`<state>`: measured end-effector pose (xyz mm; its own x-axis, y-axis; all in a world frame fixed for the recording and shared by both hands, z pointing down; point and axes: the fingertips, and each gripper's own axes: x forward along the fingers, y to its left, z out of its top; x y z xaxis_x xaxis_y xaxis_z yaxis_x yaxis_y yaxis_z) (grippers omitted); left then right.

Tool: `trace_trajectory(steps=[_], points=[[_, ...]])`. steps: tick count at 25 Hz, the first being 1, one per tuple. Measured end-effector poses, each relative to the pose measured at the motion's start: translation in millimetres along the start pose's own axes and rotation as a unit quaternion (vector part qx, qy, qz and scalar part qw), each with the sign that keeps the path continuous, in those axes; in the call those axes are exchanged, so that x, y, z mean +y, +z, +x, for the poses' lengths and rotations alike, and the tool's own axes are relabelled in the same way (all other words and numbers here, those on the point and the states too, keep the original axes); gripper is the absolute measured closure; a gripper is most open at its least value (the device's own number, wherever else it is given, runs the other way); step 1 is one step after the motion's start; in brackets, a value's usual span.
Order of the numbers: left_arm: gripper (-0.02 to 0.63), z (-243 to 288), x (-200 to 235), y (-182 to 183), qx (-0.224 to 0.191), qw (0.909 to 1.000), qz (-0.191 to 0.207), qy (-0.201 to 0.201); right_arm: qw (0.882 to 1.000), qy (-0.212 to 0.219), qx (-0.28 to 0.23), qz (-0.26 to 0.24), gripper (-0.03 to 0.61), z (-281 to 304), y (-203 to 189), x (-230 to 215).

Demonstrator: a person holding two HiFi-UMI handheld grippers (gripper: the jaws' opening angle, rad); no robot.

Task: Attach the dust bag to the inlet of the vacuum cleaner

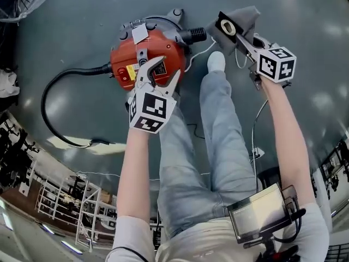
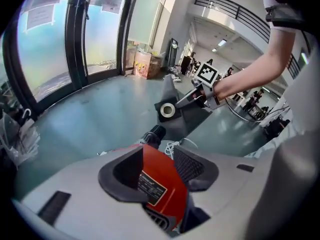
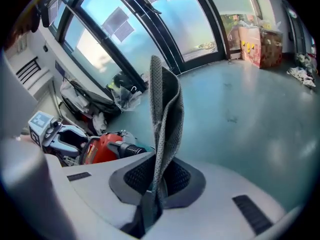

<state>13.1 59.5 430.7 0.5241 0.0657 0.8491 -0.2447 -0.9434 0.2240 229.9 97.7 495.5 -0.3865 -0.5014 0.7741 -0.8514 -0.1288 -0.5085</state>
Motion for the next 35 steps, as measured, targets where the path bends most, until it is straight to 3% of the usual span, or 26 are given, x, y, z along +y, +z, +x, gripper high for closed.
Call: trace_trajectory(steps=[5, 8, 11, 14, 18, 21, 23, 26, 30, 32, 35], points=[[0.437, 9.7, 15.3, -10.6, -0.026, 0.9991, 0.009, 0.033, 0.996, 0.044, 0.022, -0.069, 0.535, 45.9, -6.6, 31.5], [0.436, 6.6, 28.0, -10.4, -0.045, 0.9962, 0.009, 0.073, 0.992, 0.035, 0.047, -0.109, 0.535, 51.9, -15.2, 46.4], [0.437, 3.1, 40.9, -12.0, -0.057, 0.9938, -0.027, 0.091, 0.985, 0.028, 0.073, -0.153, 0.537, 51.8, -30.0, 58.6], [0.437, 6.7, 45.2, -13.9, -0.058, 0.9930, -0.035, 0.097, 0.983, 0.036, 0.085, -0.157, 0.537, 58.6, -42.3, 73.8], [0.437, 11.2, 42.4, -17.9, -0.040, 0.9926, 0.014, 0.114, 0.989, 0.048, 0.083, -0.113, 0.534, 73.9, -41.8, 83.9], [0.437, 11.8, 40.1, -17.5, -0.038, 0.9942, 0.008, 0.101, 0.988, 0.062, 0.087, -0.114, 0.534, 74.3, -42.0, 81.3], [0.437, 11.6, 40.9, -18.6, -0.037, 0.9948, 0.004, 0.095, 0.985, 0.047, 0.093, -0.135, 0.532, 78.3, -43.4, 82.2], [0.437, 9.4, 43.8, -24.1, -0.036, 0.9948, 0.001, 0.096, 0.989, 0.033, 0.089, -0.116, 0.532, 81.7, -48.2, 88.6], [0.437, 10.7, 40.3, -23.0, -0.034, 0.9942, 0.013, 0.101, 0.988, 0.045, 0.101, -0.112, 0.537, 67.0, -60.7, 91.2], [0.437, 12.4, 39.3, -21.0, -0.033, 0.9941, 0.017, 0.102, 0.984, 0.043, 0.118, -0.127, 0.535, 77.1, -63.8, 88.2], [0.437, 12.6, 39.7, -21.5, -0.029, 0.9946, 0.016, 0.098, 0.967, 0.019, 0.174, -0.186, 0.540, 108.8, -80.4, 94.0]])
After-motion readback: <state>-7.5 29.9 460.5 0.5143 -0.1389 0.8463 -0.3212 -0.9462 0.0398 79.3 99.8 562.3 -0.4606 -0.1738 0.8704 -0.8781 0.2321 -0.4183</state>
